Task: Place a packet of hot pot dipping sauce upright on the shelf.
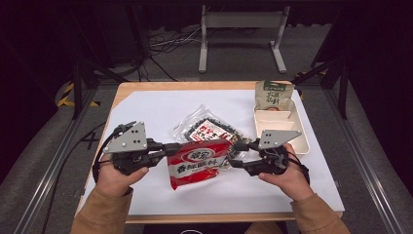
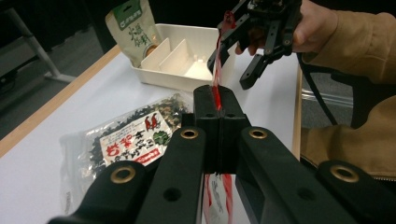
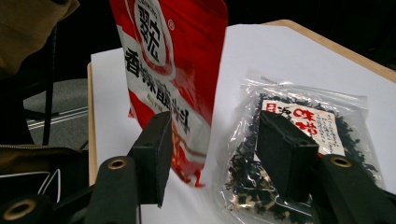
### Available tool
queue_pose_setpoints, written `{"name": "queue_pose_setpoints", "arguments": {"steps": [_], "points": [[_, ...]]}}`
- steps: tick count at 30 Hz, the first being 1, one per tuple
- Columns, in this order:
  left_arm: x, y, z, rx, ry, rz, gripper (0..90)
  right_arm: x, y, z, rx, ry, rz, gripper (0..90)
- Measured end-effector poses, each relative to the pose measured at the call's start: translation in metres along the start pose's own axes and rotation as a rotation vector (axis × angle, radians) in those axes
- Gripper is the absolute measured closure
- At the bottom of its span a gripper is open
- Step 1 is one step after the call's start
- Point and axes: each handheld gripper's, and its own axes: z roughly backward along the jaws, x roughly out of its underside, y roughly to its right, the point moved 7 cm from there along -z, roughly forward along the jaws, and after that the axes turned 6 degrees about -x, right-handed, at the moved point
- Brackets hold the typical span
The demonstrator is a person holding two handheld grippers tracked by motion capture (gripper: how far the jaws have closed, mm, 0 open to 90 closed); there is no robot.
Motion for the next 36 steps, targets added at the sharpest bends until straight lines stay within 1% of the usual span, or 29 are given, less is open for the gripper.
{"name": "queue_pose_setpoints", "arguments": {"steps": [5,7,9,11,12,13,15,16,18,19,21,22,24,25,28,31,33,36], "points": [[-0.002,0.006,-0.003,0.021,0.007,-0.005,90.0,-0.002,-0.003,-0.006,-0.021,-0.004,0.001,45.3],[-0.003,0.008,-0.004,0.026,0.015,-0.012,90.0,-0.004,-0.006,-0.010,-0.045,-0.006,-0.006,45.6],[-0.003,0.009,-0.005,0.026,0.017,-0.013,90.0,-0.005,-0.009,-0.014,-0.069,-0.005,-0.008,47.7],[-0.003,0.010,-0.005,0.032,0.021,-0.014,90.0,-0.005,-0.011,-0.018,-0.084,-0.011,0.006,51.6],[-0.003,0.011,-0.006,0.036,0.022,-0.014,90.0,-0.005,-0.011,-0.018,-0.084,-0.011,0.006,51.6],[-0.003,0.011,-0.006,0.038,0.025,-0.012,90.0,-0.006,-0.012,-0.020,-0.094,-0.015,0.015,53.8],[-0.003,0.011,-0.006,0.039,0.026,-0.014,90.0,-0.006,-0.013,-0.024,-0.112,-0.020,0.053,59.2],[-0.003,0.011,-0.006,0.040,0.026,-0.010,90.0,-0.006,-0.013,-0.026,-0.122,-0.018,0.059,62.7],[-0.002,0.011,-0.006,0.038,0.027,-0.006,90.0,-0.008,-0.014,-0.027,-0.156,0.005,0.079,72.9],[-0.002,0.011,-0.006,0.039,0.029,-0.008,90.0,-0.009,-0.015,-0.027,-0.172,0.015,0.095,76.0],[-0.002,0.010,-0.005,0.041,0.035,-0.004,90.0,-0.010,-0.015,-0.026,-0.182,0.013,0.102,82.4],[-0.001,0.010,-0.004,0.042,0.035,-0.004,90.0,-0.010,-0.015,-0.026,-0.186,0.013,0.106,85.7],[-0.001,0.010,-0.004,0.041,0.037,-0.002,90.0,-0.011,-0.015,-0.025,-0.195,0.014,0.118,88.4],[-0.001,0.010,-0.005,0.040,0.038,-0.001,90.0,-0.011,-0.016,-0.024,-0.199,0.009,0.116,89.0],[-0.001,0.010,-0.005,0.041,0.040,0.001,89.9,-0.012,-0.017,-0.022,-0.200,-0.005,0.107,89.3],[-0.001,0.009,-0.005,0.037,0.050,0.011,89.7,-0.016,-0.017,-0.018,-0.191,-0.012,0.095,89.5],[-0.001,0.009,-0.005,0.036,0.051,0.011,89.4,-0.018,-0.017,-0.016,-0.185,-0.015,0.093,89.5],[0.001,0.007,-0.005,0.028,0.061,0.024,87.4,-0.022,-0.017,-0.012,-0.176,-0.023,0.098,89.6]]}}
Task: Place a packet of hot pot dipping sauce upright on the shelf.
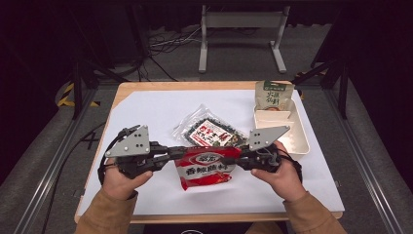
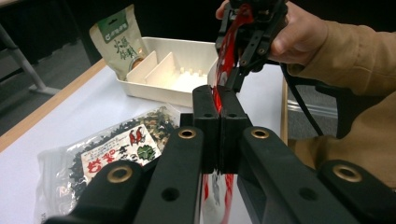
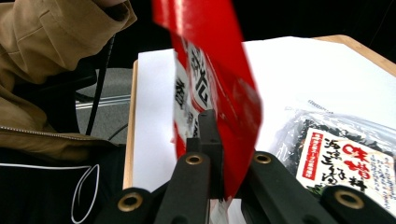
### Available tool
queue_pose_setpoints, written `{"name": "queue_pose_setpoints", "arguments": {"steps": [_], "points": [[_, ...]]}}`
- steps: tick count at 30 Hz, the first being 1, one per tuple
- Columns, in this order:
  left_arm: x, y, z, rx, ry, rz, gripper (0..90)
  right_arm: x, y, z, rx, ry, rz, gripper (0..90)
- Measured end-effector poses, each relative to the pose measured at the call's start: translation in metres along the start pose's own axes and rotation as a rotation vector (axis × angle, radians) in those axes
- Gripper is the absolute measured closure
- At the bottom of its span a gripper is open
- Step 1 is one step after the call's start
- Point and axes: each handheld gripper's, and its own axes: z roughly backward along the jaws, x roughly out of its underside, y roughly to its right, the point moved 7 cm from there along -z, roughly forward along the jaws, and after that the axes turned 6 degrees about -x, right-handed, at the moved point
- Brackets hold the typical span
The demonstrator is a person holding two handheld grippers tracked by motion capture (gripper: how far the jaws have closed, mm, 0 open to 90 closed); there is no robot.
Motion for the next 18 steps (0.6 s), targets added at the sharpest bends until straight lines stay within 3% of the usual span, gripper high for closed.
{"name": "queue_pose_setpoints", "arguments": {"steps": [6,8,10,18], "points": [[0.003,-0.001,-0.001,0.006,-0.002,0.029,68.7,-0.010,0.001,0.013,0.034,-0.021,0.016,89.6],[0.004,-0.003,-0.001,-0.006,-0.004,0.024,62.3,-0.012,0.001,0.018,0.048,-0.029,0.023,89.6],[0.006,-0.006,-0.001,-0.017,-0.002,0.045,55.5,-0.014,0.003,0.024,0.060,-0.030,0.020,89.6],[0.019,-0.018,-0.001,-0.052,-0.027,0.085,49.4,-0.021,0.015,0.053,0.131,-0.025,0.002,89.5]]}}
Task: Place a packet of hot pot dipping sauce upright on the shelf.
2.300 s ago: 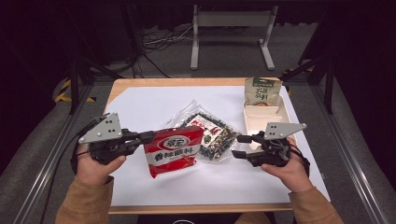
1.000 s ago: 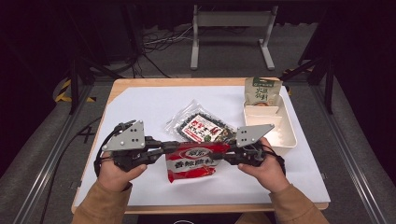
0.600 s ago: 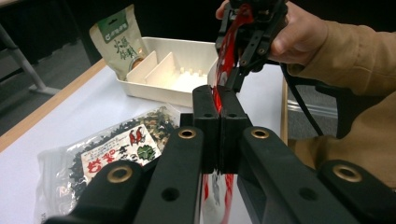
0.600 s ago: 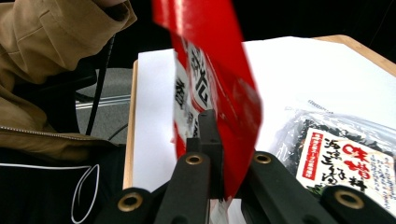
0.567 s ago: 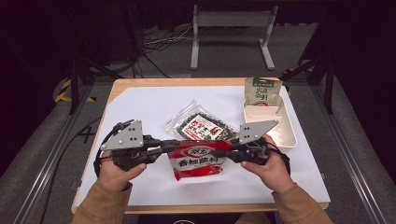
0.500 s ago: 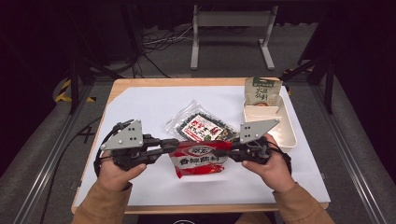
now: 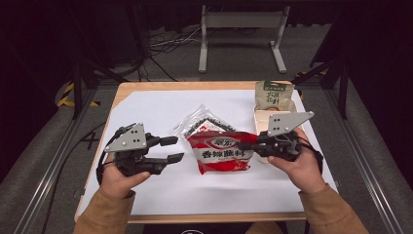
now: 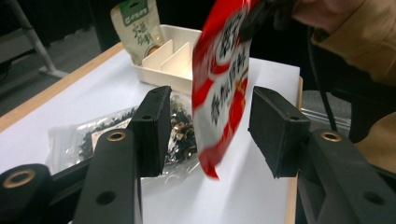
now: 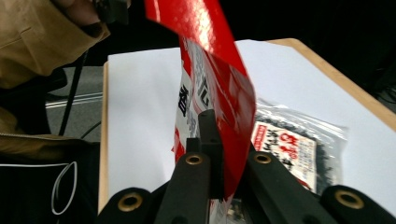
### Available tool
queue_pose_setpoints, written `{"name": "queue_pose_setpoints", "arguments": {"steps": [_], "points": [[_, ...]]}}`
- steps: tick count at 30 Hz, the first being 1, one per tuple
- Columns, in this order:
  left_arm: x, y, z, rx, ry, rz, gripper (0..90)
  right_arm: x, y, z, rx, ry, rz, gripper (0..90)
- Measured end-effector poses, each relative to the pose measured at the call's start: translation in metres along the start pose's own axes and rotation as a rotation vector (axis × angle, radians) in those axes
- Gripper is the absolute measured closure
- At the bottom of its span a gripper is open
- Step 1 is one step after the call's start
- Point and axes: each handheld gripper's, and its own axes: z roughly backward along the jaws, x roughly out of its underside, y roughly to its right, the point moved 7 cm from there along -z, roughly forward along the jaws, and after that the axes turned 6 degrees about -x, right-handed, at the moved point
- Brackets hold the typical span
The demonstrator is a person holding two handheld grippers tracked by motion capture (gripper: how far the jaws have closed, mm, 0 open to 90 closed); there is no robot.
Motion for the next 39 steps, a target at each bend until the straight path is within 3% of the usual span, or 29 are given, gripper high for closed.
{"name": "queue_pose_setpoints", "arguments": {"steps": [10,14,24,39], "points": [[0.018,-0.018,-0.007,-0.046,-0.023,0.049,43.6,-0.012,0.026,0.035,0.093,0.027,-0.020,89.5],[0.026,-0.025,-0.009,-0.084,-0.050,0.065,41.7,-0.015,0.036,0.049,0.135,0.031,-0.021,89.5],[0.041,-0.040,-0.014,-0.103,-0.071,0.121,40.5,-0.016,0.058,0.074,0.204,0.050,-0.041,89.4],[0.052,-0.052,-0.014,-0.123,-0.078,0.161,39.5,-0.010,0.094,0.102,0.278,0.089,-0.089,89.4]]}}
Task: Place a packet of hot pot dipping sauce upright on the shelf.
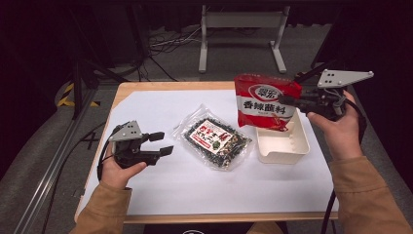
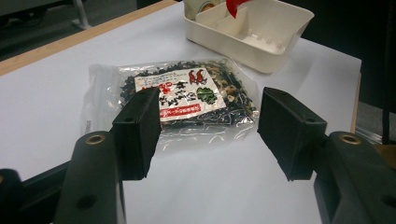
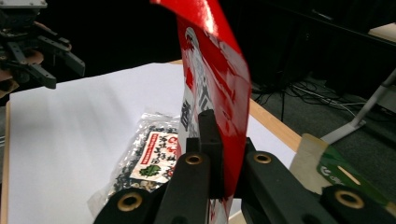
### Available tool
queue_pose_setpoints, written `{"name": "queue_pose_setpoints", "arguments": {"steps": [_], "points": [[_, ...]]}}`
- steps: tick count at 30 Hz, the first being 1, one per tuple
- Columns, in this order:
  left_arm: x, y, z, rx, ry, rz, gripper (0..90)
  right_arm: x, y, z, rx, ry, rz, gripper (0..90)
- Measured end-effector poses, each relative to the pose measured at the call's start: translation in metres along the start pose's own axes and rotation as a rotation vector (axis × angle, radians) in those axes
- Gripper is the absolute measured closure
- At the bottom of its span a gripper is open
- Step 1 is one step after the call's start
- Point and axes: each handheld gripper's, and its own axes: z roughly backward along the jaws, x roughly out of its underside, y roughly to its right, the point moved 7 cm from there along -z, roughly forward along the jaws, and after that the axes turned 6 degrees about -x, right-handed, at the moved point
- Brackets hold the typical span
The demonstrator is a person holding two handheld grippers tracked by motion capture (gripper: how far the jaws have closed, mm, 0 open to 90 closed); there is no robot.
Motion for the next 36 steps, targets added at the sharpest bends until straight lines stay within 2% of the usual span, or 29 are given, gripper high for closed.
{"name": "queue_pose_setpoints", "arguments": {"steps": [1,4,21,36], "points": [[0.001,0.000,0.000,-0.001,-0.003,0.011,39.5,0.000,0.003,0.001,0.001,0.002,-0.002,89.4],[0.002,-0.003,-0.001,-0.018,0.002,0.007,37.8,0.000,0.011,0.003,0.008,0.011,-0.006,89.4],[0.008,-0.008,0.001,-0.027,-0.003,0.049,36.3,0.015,0.057,0.006,0.067,0.046,-0.028,89.4],[0.010,-0.009,0.005,-0.036,0.002,0.057,35.4,0.035,0.081,-0.004,0.082,0.021,-0.052,89.4]]}}
